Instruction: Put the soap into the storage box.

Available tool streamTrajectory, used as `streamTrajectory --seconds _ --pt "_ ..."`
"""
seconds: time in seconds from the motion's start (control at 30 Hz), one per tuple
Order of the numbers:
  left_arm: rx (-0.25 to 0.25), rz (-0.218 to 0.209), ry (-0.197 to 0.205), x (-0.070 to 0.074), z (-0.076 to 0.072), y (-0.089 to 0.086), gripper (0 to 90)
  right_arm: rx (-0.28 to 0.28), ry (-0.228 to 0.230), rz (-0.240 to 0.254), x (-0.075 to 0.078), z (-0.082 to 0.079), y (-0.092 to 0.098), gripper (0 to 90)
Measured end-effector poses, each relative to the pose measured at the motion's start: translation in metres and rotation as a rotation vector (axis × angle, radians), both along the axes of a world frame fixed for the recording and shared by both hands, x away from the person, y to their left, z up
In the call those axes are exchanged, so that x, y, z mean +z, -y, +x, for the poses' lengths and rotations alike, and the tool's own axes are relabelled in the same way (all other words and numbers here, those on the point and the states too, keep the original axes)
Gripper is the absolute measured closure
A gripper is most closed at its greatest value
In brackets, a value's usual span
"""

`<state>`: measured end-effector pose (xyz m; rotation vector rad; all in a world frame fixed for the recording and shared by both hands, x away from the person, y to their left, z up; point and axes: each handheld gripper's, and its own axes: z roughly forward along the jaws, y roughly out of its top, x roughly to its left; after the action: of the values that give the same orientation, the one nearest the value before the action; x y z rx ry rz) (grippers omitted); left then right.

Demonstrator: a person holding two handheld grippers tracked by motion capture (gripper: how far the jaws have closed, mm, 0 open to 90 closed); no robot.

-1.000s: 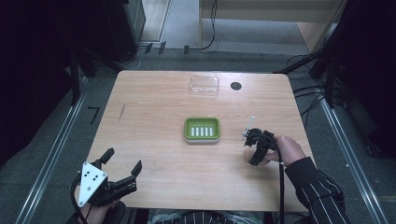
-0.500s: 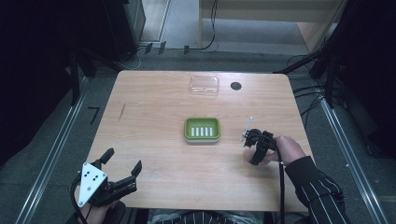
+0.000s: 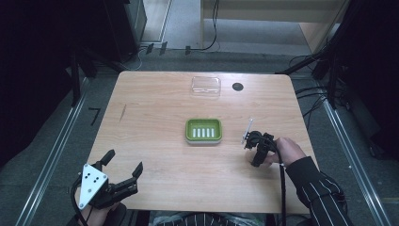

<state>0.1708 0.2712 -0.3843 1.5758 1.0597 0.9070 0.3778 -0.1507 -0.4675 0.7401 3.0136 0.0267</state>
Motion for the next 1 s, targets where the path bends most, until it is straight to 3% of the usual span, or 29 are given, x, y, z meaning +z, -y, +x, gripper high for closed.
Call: streamTrajectory --seconds 0.27,0.43,1.0 --pt "-0.005 0.004 0.001 0.0 0.001 0.0 9.6 0.014 -0.005 0.009 0.001 -0.002 -0.001 32.0" --pt "-0.004 0.004 0.001 0.0 0.0 0.0 9.6 -0.008 0.009 0.036 0.011 0.0 0.0 32.2" --pt "-0.006 0.005 0.001 0.0 0.0 0.0 9.6 0.004 0.029 0.044 0.024 0.005 -0.007 32.3"
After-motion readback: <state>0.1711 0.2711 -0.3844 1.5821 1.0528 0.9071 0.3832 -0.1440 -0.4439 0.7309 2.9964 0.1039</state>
